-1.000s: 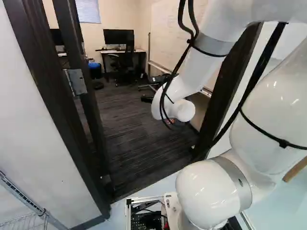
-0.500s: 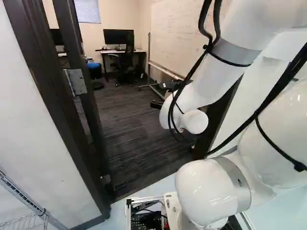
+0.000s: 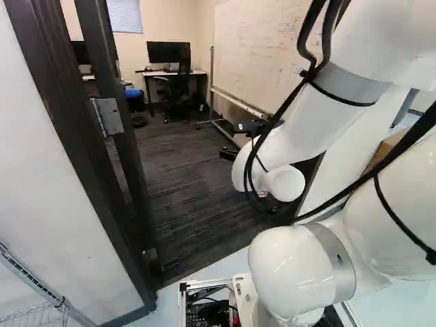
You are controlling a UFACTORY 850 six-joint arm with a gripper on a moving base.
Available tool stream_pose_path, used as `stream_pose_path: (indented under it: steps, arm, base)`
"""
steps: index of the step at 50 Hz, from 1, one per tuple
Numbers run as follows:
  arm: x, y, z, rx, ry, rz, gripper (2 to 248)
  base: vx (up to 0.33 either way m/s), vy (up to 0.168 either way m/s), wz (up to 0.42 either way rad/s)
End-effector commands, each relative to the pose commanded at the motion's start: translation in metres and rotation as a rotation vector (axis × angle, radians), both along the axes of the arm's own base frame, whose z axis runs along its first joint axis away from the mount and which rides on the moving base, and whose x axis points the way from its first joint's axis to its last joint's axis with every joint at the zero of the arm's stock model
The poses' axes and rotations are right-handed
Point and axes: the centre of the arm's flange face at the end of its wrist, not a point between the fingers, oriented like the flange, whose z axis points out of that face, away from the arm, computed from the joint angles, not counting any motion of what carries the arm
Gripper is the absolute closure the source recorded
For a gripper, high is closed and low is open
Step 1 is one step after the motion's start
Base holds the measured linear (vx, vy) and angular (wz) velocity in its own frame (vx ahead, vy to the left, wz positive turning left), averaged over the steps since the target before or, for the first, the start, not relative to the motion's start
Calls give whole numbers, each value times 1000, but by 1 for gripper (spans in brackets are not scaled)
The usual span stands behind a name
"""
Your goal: Open the door and move inside
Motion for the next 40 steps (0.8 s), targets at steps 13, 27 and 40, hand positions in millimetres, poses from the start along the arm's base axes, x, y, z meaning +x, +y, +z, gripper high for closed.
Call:
stream_pose_path:
  steps: [13, 27, 40]
  arm:
    - [-2, -1, -1, 0, 1, -4, 3]
    - [-2, -1, -1, 0, 1, -4, 3]
    - [-2, -1, -1, 0, 1, -4, 3]
  base:
    - [0, 0, 0]
    - [0, 0, 0]
    - [7, 34, 124]
